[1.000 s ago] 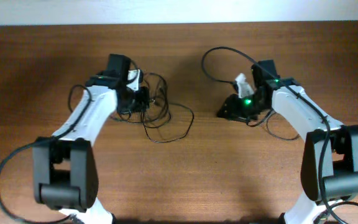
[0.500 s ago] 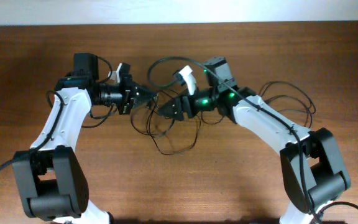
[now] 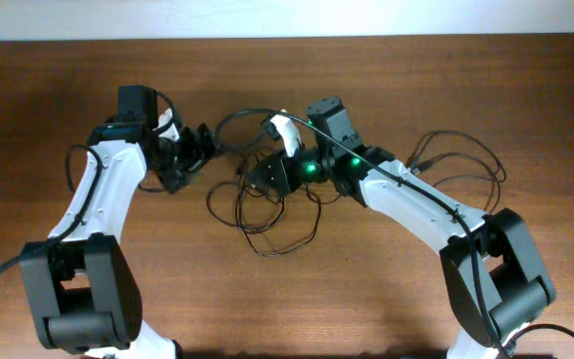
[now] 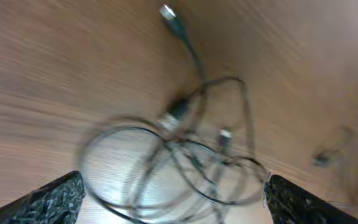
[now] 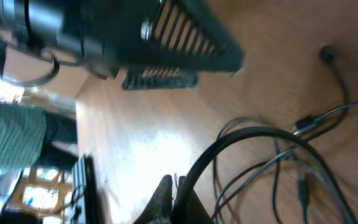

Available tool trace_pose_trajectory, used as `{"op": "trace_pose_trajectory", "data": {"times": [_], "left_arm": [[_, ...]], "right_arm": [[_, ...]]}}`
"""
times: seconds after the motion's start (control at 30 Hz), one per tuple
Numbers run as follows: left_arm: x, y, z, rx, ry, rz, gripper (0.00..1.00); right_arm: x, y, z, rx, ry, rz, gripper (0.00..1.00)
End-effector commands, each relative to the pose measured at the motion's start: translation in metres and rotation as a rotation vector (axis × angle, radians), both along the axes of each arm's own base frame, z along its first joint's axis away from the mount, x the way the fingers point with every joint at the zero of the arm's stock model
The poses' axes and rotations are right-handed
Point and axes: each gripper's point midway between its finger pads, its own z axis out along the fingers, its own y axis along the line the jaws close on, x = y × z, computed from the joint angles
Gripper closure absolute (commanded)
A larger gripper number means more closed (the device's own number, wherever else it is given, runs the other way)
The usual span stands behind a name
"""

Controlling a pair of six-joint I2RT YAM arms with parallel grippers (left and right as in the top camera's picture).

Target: Untangle cables

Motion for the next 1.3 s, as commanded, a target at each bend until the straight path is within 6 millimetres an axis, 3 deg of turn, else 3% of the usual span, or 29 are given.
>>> {"op": "trace_pose_trajectory", "data": {"times": [0.0,0.03,0.1,0.3,0.37,0.4,0.47,0.57,0.67,0.7,0.8,0.93,1.03,1.13,1.27], "left_arm": [[0.003,0.02,0.001,0.174,-0.064,-0.088,0.12],[0.002,0.017,0.001,0.181,-0.074,-0.128,0.16],[-0.012,0.003,-0.007,0.195,-0.054,-0.24,0.39],[-0.056,-0.033,-0.058,0.188,0.028,-0.376,0.32],[-0.071,-0.035,-0.074,0.186,0.058,-0.388,0.36],[-0.073,-0.035,-0.078,0.186,0.061,-0.388,0.41],[-0.071,-0.033,-0.088,0.196,0.042,-0.348,0.7],[-0.067,-0.017,-0.098,0.266,0.059,-0.226,0.81],[-0.065,-0.013,-0.098,0.289,0.053,-0.217,0.98],[-0.065,-0.011,-0.098,0.297,0.057,-0.205,0.99],[-0.064,-0.003,-0.099,0.333,0.07,-0.156,1.0],[-0.064,0.003,-0.1,0.362,0.08,-0.123,1.0],[-0.064,0.007,-0.1,0.384,0.082,-0.113,1.0],[-0.064,0.009,-0.1,0.398,0.085,-0.106,1.0],[-0.065,0.015,-0.101,0.424,0.097,-0.079,0.96]], "right_arm": [[0.02,0.001,0.024,0.043,0.064,-0.122,0.96],[0.024,0.003,0.035,0.06,0.064,-0.131,0.96],[0.027,0.004,0.044,0.069,0.1,-0.155,0.96],[0.037,-0.006,0.043,0.075,0.179,-0.222,0.96],[0.041,-0.014,0.039,0.063,0.196,-0.24,0.96],[0.04,-0.014,0.039,0.064,0.199,-0.238,0.96],[0.041,-0.014,0.043,0.07,0.189,-0.239,0.96],[0.042,-0.015,0.068,0.102,0.143,-0.237,0.96],[0.045,-0.032,0.102,0.132,0.092,-0.272,0.96],[0.046,-0.04,0.107,0.123,0.092,-0.295,0.96],[0.047,-0.085,0.118,-0.051,0.031,-0.445,0.96],[0.032,-0.135,0.165,-0.305,-0.076,-0.542,0.96],[0.013,-0.147,0.211,-0.346,-0.166,-0.502,0.96],[0.009,-0.158,0.244,-0.349,-0.238,-0.54,0.96],[0.006,-0.158,0.281,-0.281,-0.317,-0.548,0.96]]}}
